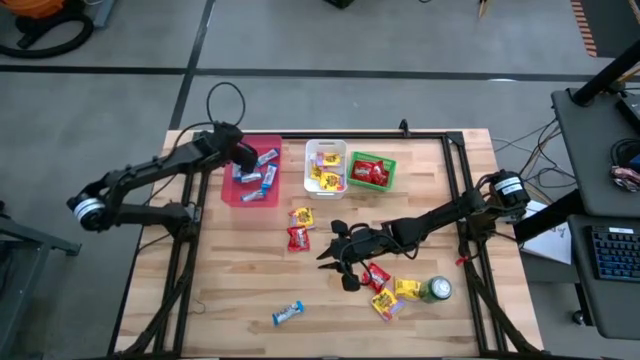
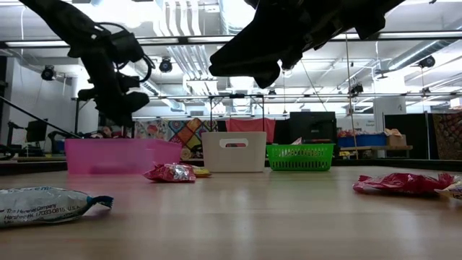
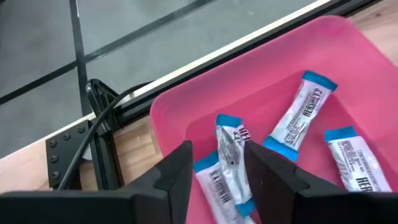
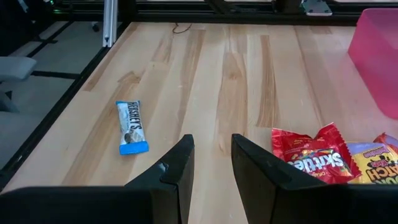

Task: Sort candy
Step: Put the red candy into the green bin

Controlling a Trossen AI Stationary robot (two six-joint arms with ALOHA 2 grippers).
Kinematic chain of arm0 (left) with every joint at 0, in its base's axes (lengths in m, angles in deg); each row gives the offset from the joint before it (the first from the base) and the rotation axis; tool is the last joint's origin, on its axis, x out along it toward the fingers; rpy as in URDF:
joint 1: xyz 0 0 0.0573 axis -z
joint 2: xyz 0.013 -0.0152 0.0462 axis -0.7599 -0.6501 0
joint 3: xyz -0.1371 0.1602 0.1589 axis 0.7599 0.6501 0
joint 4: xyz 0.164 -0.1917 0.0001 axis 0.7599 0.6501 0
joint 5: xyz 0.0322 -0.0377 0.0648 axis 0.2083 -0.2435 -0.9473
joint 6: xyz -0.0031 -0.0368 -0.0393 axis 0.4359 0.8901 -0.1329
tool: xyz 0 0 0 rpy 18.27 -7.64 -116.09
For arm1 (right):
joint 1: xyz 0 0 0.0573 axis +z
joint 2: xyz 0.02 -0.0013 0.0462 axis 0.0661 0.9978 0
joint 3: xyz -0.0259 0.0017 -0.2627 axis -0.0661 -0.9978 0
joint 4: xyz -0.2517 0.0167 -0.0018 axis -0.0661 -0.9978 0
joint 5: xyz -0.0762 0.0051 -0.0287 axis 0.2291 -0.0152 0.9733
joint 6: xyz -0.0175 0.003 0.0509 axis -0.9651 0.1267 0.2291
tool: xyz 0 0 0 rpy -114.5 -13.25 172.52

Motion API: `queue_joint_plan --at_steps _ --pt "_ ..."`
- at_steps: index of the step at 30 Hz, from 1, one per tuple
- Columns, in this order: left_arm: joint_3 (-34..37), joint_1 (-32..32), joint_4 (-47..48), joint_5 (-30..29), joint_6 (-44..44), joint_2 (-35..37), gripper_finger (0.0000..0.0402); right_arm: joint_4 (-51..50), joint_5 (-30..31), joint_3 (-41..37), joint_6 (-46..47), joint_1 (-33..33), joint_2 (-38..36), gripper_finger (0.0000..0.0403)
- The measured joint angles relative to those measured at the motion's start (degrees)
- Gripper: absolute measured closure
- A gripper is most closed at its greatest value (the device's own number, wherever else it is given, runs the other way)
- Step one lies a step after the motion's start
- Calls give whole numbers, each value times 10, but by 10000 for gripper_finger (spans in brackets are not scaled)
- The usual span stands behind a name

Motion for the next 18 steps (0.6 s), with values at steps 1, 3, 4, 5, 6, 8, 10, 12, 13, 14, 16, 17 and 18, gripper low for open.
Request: queue_joint_plan --at_steps 1,3,4,5,6,8,10,12,13,14,16,17,18 --pt "0 2 0 0 1 3 268 0 0 0 0 0 0 305" --pt "0 9 0 5 10 14 259 0 0 0 0 0 0 305" --pt "0 17 0 14 14 21 255 0 0 0 2 0 0 305" --pt "0 26 0 32 20 28 252 0 0 0 8 0 0 305" --pt "0 39 1 51 27 36 250 0 0 0 15 0 0 305" --pt "0 74 -1 81 40 54 249 -7 0 3 43 -3 0 305" --pt "0 122 -8 91 51 71 249 -23 0 14 74 -8 0 305" --pt "0 181 -16 91 58 88 249 -58 0 32 103 -14 -2 305" --pt "0 213 -21 91 58 95 249 -90 0 44 120 -17 -3 305" --pt "0 244 -27 90 60 102 249 -130 -1 58 141 -19 -3 305" --pt "0 310 -39 84 65 112 249 -233 -5 89 183 -20 -3 305" --pt "0 345 -47 74 66 115 249 -288 -5 104 204 -19 -3 305" --pt "0 379 -54 59 67 117 249 -339 -6 120 223 -19 -1 305"
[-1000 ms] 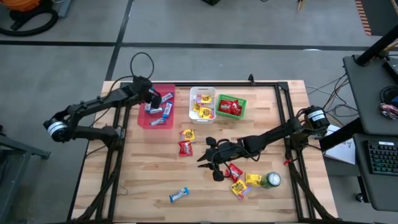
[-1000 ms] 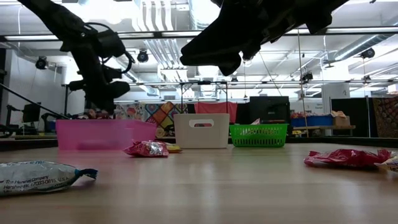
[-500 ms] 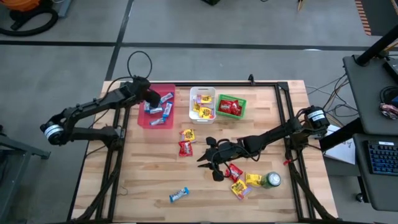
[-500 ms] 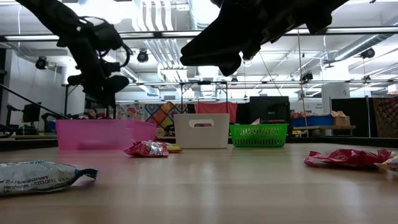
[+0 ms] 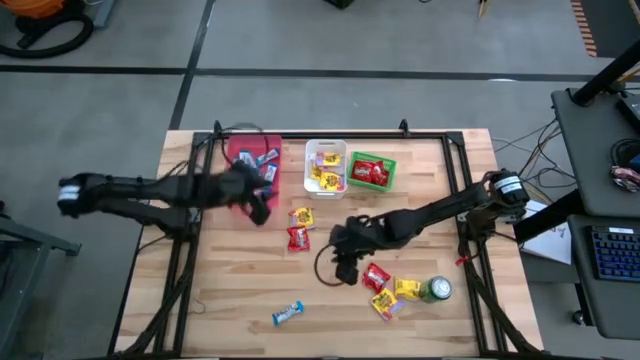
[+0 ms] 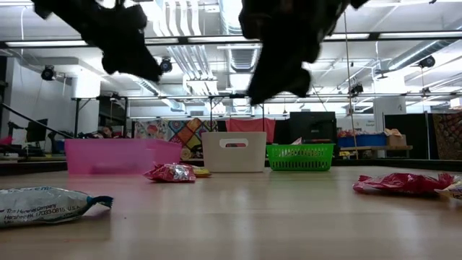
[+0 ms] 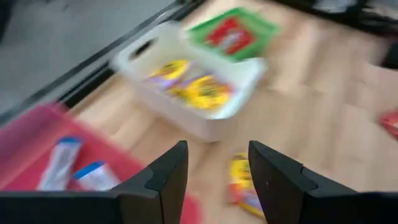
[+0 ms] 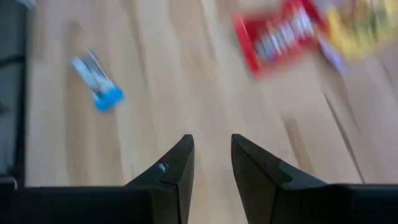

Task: Sort candy
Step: Put the red candy into the green bin

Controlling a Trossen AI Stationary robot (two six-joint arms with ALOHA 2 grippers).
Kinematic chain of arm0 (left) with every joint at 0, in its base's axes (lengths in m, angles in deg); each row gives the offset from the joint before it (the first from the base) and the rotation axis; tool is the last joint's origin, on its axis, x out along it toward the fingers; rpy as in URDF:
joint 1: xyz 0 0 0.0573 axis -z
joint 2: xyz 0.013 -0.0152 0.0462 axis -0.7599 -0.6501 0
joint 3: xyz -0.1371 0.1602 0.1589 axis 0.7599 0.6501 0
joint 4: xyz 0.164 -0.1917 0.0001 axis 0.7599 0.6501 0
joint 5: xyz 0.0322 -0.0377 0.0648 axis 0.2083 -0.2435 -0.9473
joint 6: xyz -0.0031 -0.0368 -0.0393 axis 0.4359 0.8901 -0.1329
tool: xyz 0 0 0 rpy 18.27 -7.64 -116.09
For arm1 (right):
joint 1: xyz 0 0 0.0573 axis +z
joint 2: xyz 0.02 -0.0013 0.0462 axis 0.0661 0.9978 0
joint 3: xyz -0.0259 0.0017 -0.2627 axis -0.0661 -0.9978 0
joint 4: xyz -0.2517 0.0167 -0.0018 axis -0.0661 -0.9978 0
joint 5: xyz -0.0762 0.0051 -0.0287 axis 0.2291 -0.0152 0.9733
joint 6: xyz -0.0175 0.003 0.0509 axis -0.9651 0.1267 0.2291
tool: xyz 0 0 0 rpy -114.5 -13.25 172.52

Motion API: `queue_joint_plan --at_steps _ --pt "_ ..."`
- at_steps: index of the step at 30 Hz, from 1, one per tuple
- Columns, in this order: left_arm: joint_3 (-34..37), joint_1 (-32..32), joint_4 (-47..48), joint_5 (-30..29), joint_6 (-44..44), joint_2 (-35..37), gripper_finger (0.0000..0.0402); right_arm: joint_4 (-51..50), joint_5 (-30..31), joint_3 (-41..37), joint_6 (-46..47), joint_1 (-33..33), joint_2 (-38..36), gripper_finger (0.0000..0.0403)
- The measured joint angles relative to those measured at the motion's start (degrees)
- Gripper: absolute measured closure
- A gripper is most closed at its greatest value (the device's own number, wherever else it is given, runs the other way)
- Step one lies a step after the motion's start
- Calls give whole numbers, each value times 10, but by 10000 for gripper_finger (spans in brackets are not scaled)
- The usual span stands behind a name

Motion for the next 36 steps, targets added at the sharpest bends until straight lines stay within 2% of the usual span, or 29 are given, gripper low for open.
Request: queue_joint_plan --at_steps 3,7,9,14,20,24,31,36 --pt "1 99 -15 -64 2 -4 249 -127 1 32 63 6 1 305" --pt "1 212 -23 -140 20 -25 249 -238 0 56 135 16 1 305" --pt "1 255 -22 -167 35 -40 249 -285 -5 63 163 21 1 305" --pt "2 324 -24 -211 70 -76 249 -359 -70 62 234 32 1 305" --pt "2 340 -25 -225 100 -111 249 -359 -123 49 301 59 2 305" --pt "2 340 -25 -231 103 -129 249 -339 -125 30 327 82 2 305" --pt "2 340 -29 -282 105 -142 249 -232 -97 -39 360 87 2 305" --pt "2 340 -29 -284 105 -136 249 -197 -91 -82 380 87 2 305"
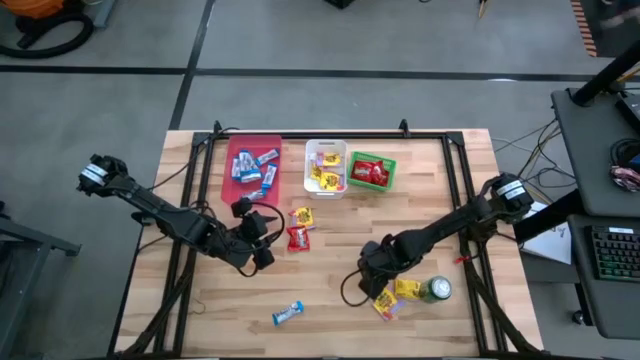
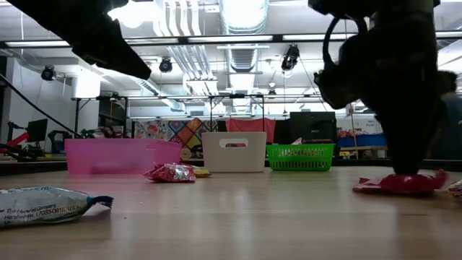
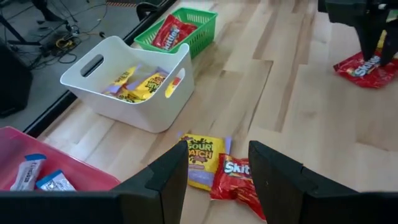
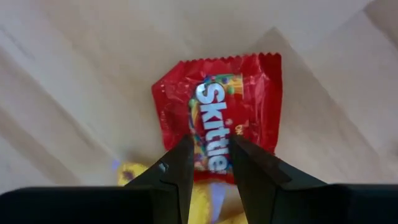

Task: Sort candy
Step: Put the red candy into the green bin

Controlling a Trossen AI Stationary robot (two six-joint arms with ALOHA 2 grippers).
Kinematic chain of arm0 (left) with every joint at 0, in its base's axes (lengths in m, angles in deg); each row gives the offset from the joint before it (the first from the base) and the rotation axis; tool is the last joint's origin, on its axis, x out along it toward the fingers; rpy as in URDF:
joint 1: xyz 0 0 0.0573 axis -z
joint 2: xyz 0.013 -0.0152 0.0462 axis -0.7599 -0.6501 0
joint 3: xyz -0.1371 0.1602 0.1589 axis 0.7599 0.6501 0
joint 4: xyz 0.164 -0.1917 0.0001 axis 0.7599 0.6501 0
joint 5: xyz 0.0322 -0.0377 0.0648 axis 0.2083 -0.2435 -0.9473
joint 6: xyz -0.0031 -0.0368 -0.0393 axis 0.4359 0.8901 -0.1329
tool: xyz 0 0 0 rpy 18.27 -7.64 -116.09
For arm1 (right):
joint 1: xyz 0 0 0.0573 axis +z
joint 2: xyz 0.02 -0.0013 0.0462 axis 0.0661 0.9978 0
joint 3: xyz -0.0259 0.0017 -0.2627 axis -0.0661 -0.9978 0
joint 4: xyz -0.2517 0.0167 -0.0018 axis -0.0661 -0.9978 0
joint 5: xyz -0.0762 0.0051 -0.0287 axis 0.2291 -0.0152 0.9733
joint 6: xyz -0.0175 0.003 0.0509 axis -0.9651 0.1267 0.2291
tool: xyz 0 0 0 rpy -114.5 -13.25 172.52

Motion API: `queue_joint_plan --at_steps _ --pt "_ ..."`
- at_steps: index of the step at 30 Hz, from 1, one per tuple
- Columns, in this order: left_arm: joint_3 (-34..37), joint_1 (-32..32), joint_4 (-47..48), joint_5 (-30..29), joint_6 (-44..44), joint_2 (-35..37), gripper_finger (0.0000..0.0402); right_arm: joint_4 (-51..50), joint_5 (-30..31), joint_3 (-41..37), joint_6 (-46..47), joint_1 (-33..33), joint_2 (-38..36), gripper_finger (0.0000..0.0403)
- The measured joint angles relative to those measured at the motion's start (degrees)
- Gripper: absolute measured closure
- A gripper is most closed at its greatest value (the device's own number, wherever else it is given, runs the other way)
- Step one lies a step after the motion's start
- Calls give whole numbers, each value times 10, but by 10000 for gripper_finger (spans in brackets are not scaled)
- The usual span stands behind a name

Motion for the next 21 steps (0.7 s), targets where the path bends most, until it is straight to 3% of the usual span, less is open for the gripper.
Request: queue_joint_plan --at_steps 5,10,12,16,21 --pt "0 0 0 -9 -2 0 249 25 39 -15 -8 -10 0 305" --pt "0 0 -1 -51 -2 0 249 52 183 10 -67 -34 0 305" --pt "0 0 -5 -59 -6 0 249 50 213 34 -111 -43 0 305" --pt "-2 0 -6 -57 -11 -1 249 16 207 89 -200 -52 0 305" --pt "-2 1 -9 -21 -10 -5 249 -13 129 123 -259 -55 -1 305"
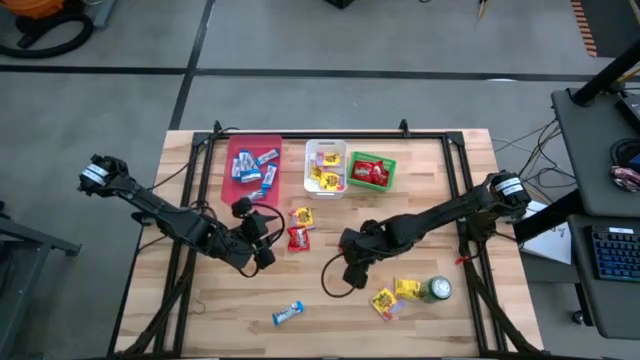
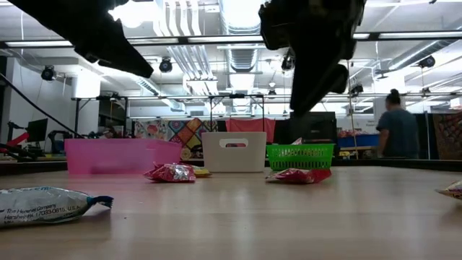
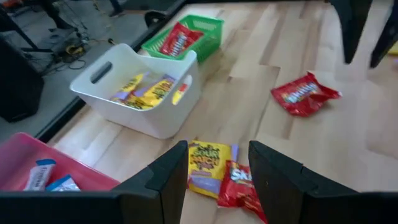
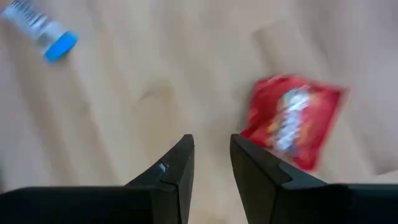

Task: Sort candy
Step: Put the red candy into the green bin

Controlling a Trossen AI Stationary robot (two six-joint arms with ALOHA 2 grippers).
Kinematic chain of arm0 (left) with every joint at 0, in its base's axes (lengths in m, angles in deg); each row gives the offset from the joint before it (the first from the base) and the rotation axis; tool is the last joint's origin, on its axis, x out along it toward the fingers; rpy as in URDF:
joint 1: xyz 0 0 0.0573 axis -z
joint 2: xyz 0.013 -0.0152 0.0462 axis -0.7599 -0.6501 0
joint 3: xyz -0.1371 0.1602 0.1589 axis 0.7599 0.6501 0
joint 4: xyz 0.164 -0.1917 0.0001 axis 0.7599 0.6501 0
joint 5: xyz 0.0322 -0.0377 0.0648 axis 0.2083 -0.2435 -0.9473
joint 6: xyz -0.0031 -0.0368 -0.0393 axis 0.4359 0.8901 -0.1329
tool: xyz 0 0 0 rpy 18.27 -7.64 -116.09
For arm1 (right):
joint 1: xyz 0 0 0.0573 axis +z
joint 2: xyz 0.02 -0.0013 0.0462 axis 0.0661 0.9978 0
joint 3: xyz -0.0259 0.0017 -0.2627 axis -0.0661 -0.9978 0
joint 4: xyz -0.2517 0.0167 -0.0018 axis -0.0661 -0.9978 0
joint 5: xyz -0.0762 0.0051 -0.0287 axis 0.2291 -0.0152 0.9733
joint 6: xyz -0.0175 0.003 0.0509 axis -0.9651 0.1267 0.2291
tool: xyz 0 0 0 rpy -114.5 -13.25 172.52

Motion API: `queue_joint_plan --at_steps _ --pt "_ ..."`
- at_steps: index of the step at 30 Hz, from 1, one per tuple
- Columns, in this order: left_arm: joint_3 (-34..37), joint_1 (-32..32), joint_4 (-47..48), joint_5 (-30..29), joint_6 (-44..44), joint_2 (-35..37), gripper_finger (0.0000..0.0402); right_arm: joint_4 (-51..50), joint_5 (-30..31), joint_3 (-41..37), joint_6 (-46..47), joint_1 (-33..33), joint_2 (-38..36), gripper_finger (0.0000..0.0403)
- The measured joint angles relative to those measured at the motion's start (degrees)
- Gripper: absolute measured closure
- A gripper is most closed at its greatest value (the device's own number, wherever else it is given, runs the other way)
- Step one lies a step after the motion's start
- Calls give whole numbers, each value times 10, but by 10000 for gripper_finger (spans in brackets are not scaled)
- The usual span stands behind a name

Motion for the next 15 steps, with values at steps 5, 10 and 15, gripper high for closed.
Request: queue_joint_plan --at_steps 5,10,15 --pt "0 13 -3 12 1 -10 249 16 -11 -21 -144 5 -1 296" --pt "0 32 -5 12 20 -17 249 132 24 -117 -229 20 -5 277" --pt "0 40 -6 10 40 -18 249 352 70 -219 -233 18 -19 259"
